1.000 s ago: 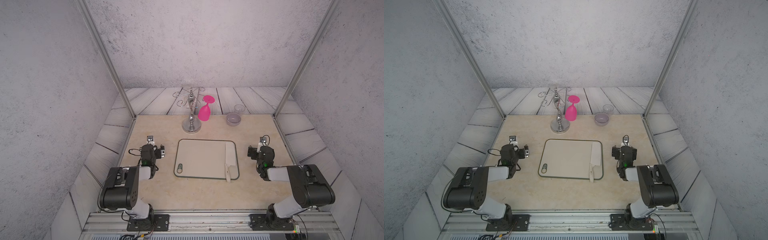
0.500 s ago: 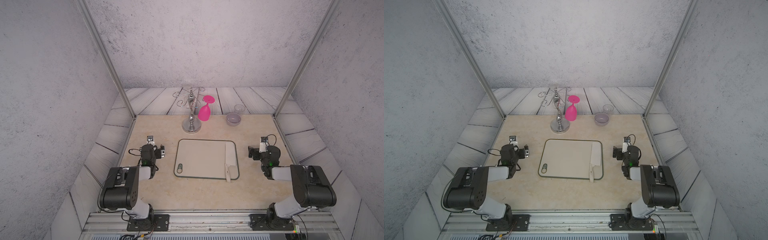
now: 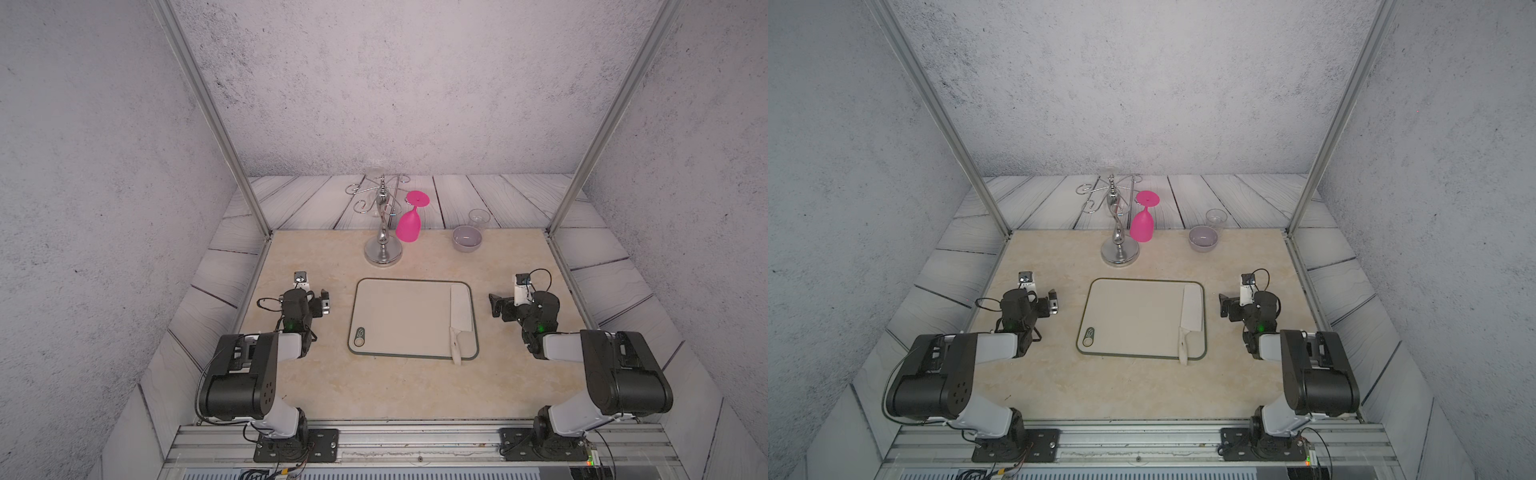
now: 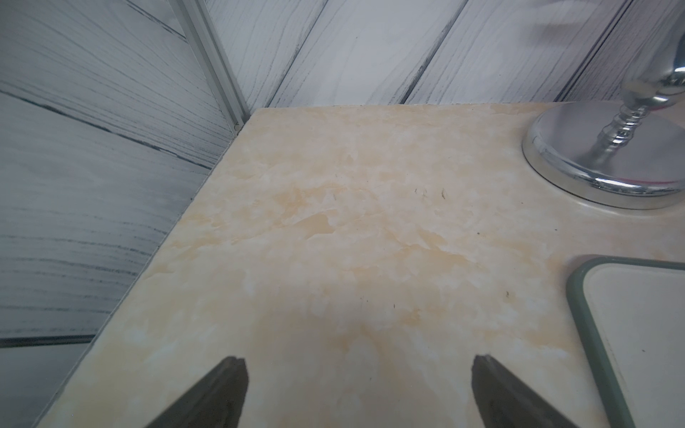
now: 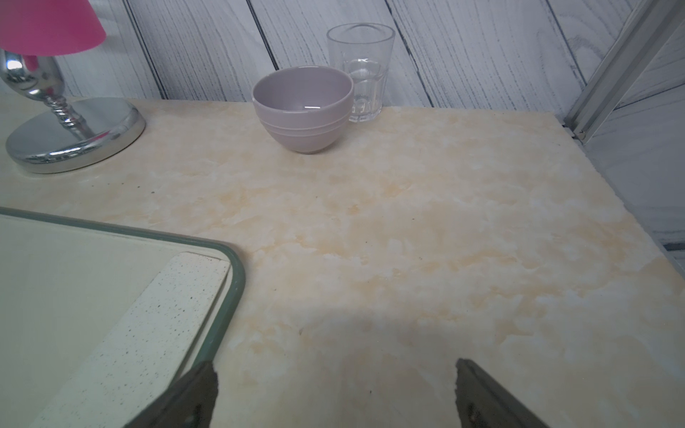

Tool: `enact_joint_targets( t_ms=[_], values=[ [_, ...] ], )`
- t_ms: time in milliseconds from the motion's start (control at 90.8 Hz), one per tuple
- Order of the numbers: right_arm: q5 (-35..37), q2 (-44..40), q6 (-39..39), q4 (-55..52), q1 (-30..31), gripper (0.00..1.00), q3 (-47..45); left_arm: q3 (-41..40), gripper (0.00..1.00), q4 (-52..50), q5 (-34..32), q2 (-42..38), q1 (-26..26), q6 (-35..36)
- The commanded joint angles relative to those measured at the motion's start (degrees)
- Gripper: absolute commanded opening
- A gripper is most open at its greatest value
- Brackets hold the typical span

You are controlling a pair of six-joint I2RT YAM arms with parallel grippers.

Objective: Align the knife with the edge of the cutting board
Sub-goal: Reset both arms

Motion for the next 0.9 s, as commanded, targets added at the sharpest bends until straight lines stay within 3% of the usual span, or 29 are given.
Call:
enact_joint_targets(
  t_ms=[0, 627, 716, 771, 892],
  values=[
    [7.66, -0.87, 3.07, -1.82, -0.10, 0.99, 1.23, 0.56, 1.00, 0.77, 0.23, -0.38, 0.21, 0.40],
    [7.81, -0.91, 3.11, -1.73, 0.10, 0.99, 1.19, 0.59, 1.00, 0.72, 0.51, -0.38, 0.33, 0.40],
    [1.27, -0.90, 0.62, -1.29, -0.23, 0.99, 0.98, 0.59, 1.00, 0.75, 0.51, -0.39, 0.29, 0.40],
    [-6.71, -1.08, -2.03, 0.50, -0.69, 0.99, -0.05, 0.58, 1.00, 0.76, 0.55, -0.34, 0.26, 0.40],
    [-7.76, -1.30, -2.56, -0.13, -0.73, 0.99, 0.08, 0.59, 1.00, 0.76, 0.50, -0.39, 0.32, 0.40]
  ],
)
